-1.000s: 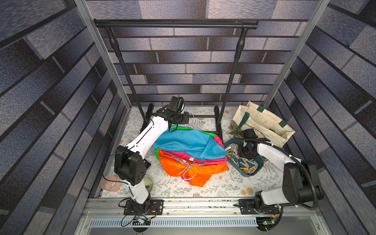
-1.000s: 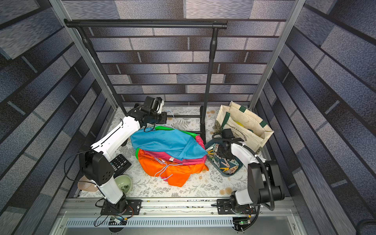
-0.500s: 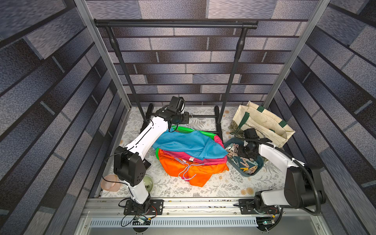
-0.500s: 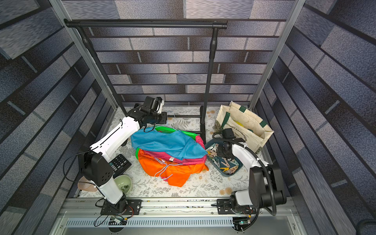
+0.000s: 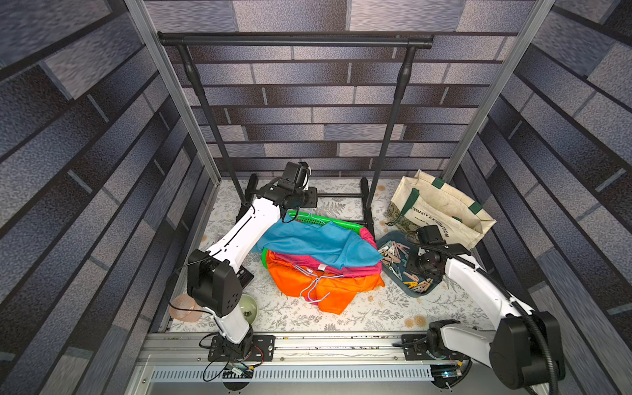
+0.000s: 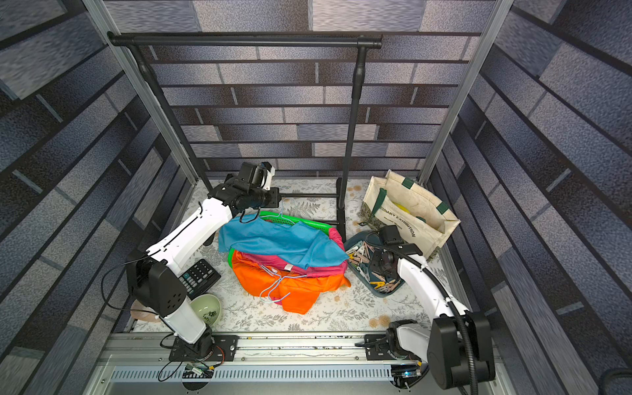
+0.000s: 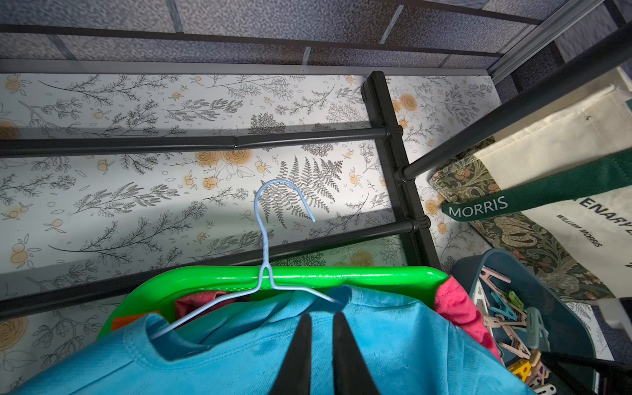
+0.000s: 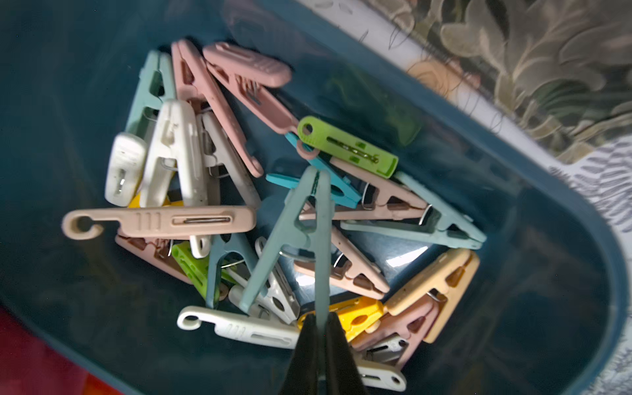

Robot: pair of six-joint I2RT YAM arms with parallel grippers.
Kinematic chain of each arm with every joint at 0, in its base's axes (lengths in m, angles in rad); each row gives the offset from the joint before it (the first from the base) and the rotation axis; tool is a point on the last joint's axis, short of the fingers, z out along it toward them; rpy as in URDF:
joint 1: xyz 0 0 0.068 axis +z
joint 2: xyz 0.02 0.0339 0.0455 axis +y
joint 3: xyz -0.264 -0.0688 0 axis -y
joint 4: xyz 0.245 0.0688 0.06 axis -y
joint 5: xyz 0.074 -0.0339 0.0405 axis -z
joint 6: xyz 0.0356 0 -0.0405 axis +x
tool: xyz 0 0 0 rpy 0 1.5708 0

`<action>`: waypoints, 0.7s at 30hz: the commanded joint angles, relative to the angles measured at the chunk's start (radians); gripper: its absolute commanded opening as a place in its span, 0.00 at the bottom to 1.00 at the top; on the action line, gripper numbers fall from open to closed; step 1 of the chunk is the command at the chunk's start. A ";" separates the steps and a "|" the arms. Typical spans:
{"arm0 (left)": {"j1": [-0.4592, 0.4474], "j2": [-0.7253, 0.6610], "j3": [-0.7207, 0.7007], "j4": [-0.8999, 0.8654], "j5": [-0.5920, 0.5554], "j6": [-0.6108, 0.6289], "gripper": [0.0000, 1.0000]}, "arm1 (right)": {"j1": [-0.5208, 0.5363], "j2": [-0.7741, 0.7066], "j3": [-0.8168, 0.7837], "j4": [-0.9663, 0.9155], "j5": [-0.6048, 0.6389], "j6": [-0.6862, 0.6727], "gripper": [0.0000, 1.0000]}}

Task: Use clothespins to secure the t-shirt on both sides of the hanger
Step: Place the clothespin in the storage box, then adjust the clothespin in the storage box.

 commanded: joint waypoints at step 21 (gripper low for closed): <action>-0.010 -0.038 -0.027 -0.015 0.005 0.001 0.42 | -0.005 0.311 0.296 0.037 0.065 -0.105 0.00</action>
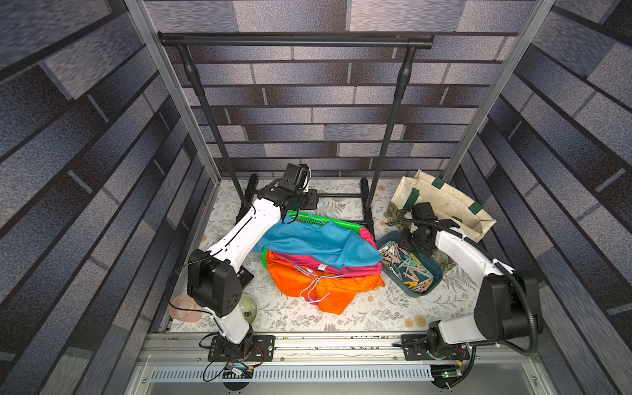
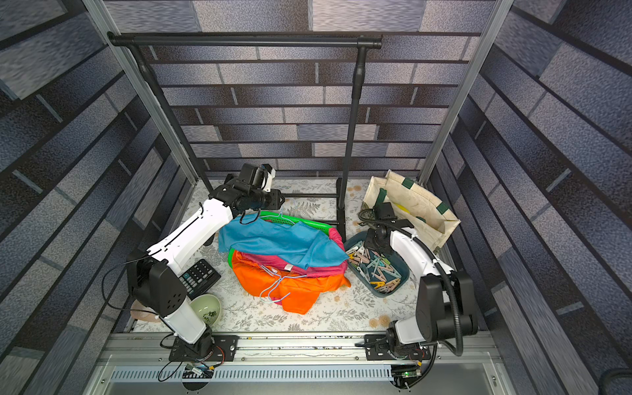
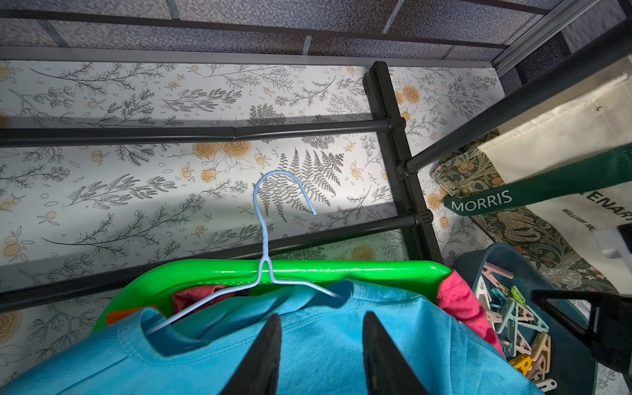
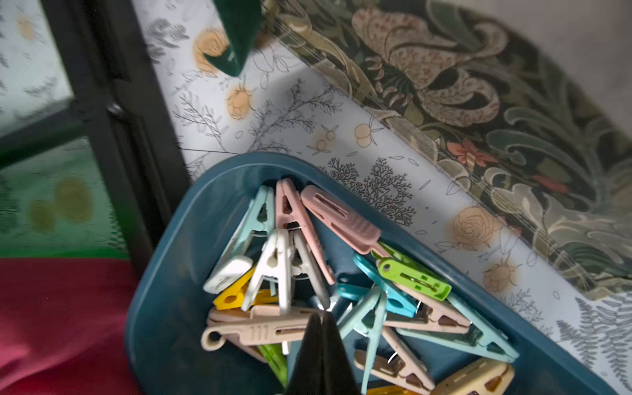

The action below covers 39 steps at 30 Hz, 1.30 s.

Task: Use clothespins to secure the t-shirt on both sides of the hanger
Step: Adjust the clothespin in the storage box, then pick up the clothespin from the storage box.

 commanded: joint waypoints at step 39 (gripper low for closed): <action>-0.015 -0.042 -0.008 -0.001 0.013 -0.012 0.51 | 0.008 -0.219 -0.262 -0.187 0.037 -0.002 0.48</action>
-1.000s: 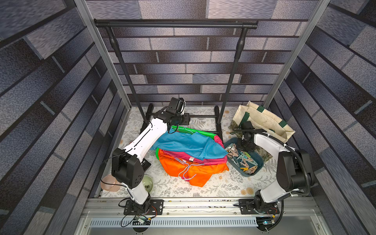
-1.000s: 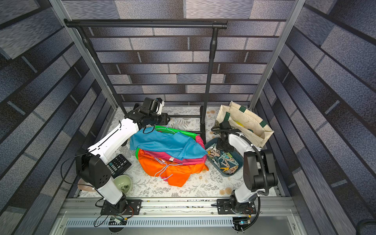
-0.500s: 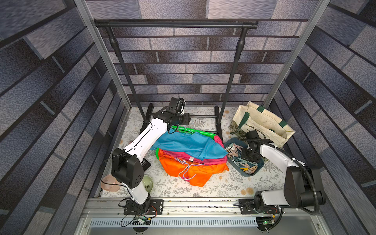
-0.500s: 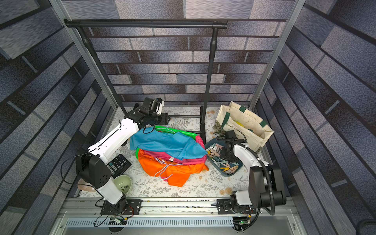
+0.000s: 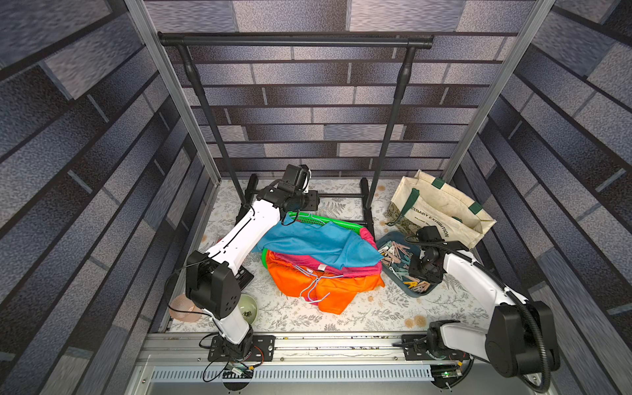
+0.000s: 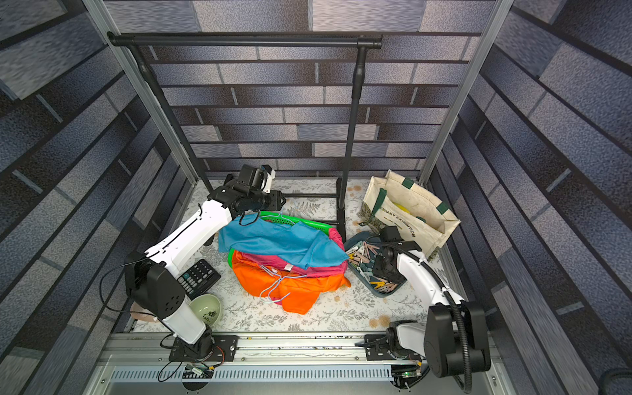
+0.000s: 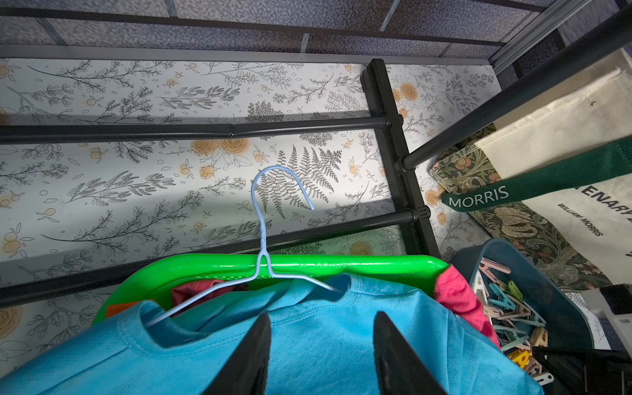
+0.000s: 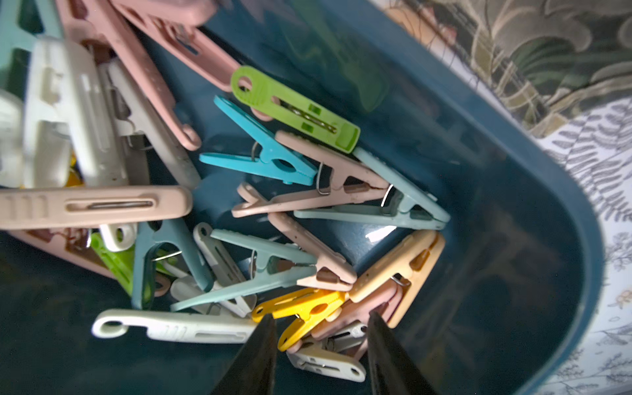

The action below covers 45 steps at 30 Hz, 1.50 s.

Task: Use clothespins to secure the t-shirt on both sides of the hanger
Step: Pick up the clothespin from the storage box.

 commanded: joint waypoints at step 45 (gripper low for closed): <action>-0.020 0.024 0.075 -0.041 0.012 -0.016 0.52 | -0.048 0.257 0.048 0.172 -0.262 -0.103 0.63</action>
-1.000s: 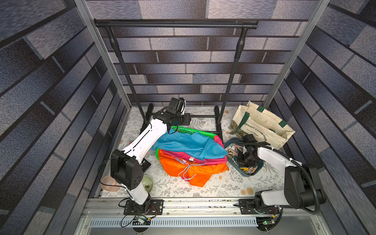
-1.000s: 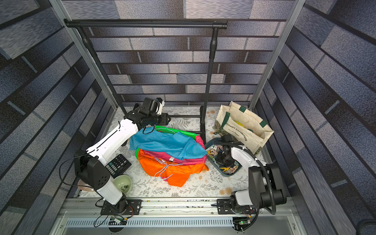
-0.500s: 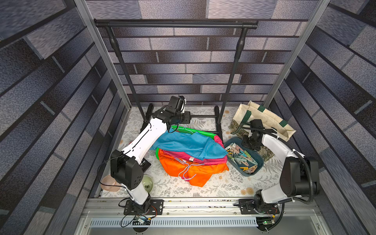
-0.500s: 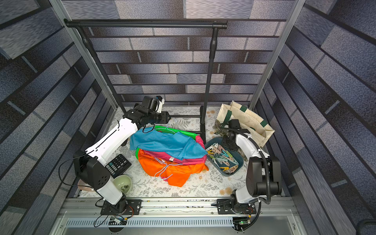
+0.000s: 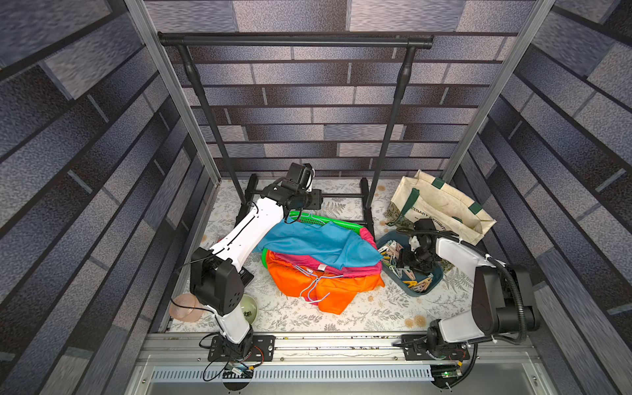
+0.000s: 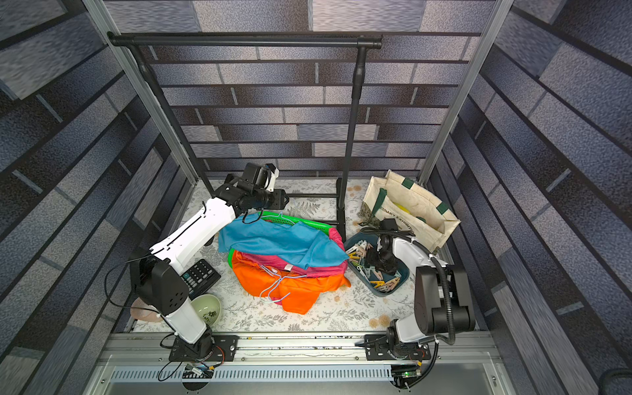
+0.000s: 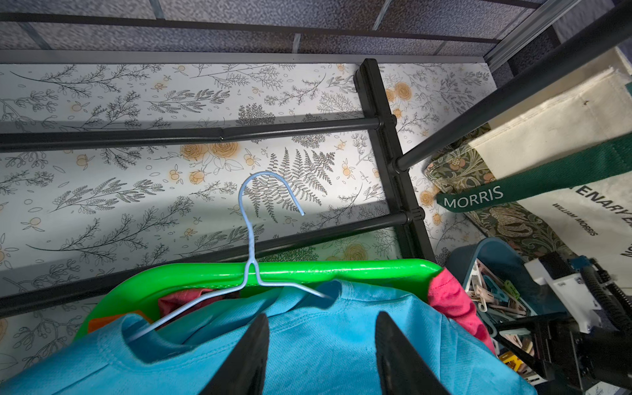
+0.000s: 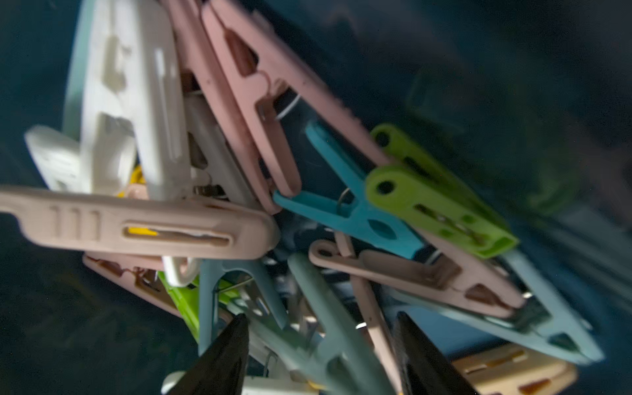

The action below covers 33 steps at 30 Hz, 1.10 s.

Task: Use clothespins to secure the t-shirt on both sides of the hanger
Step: Pick up the clothespin from the storage box.

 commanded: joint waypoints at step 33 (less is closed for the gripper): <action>-0.007 -0.047 0.025 -0.017 0.018 -0.003 0.52 | 0.018 -0.382 0.052 -0.141 -0.024 0.127 0.10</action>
